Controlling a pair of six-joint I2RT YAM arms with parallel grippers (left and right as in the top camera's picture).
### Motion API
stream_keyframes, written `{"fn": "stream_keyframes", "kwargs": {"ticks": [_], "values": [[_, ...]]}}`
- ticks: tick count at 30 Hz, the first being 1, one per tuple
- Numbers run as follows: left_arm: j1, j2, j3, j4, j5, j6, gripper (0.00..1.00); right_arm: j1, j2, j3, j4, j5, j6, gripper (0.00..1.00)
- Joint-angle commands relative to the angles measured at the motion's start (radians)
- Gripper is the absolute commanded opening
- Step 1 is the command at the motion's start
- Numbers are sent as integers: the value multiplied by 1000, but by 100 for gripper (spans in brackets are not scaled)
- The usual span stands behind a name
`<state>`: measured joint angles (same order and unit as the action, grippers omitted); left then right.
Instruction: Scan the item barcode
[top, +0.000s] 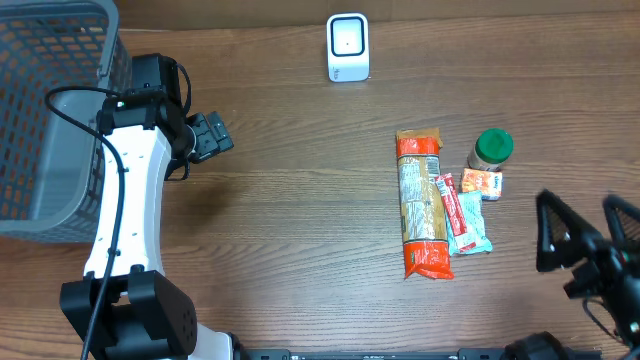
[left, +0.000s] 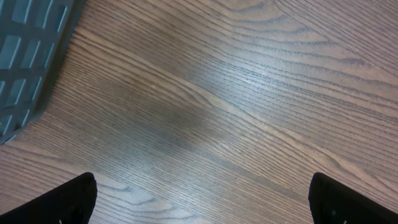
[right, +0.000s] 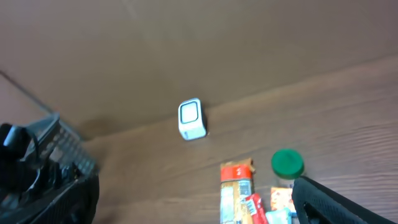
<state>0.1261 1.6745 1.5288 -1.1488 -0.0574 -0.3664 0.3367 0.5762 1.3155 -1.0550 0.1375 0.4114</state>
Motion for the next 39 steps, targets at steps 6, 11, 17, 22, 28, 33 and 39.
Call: {"fn": "stream_keyframes", "kwargs": {"ticks": [6,11,17,22,28,33,39], "values": [[-2,-14,16,1,-9,11,100,-64,-247,-317,167,19,2,100],[-2,-14,16,0,-9,11,100,-85,-410,-551,369,19,5,100],[-2,-14,16,1,-9,11,100,-112,-557,-809,764,19,-1,100],[-2,-14,16,1,-9,11,100,-119,-573,-982,1145,7,-55,100],[-2,-14,16,1,-9,11,100,-123,-573,-1150,1416,-21,-106,100],[-2,-14,16,1,-9,11,100,-151,-573,-1265,1458,-67,-105,100],[-2,-14,16,1,-9,11,100,-177,-573,-1308,1311,-87,-106,100]]}}
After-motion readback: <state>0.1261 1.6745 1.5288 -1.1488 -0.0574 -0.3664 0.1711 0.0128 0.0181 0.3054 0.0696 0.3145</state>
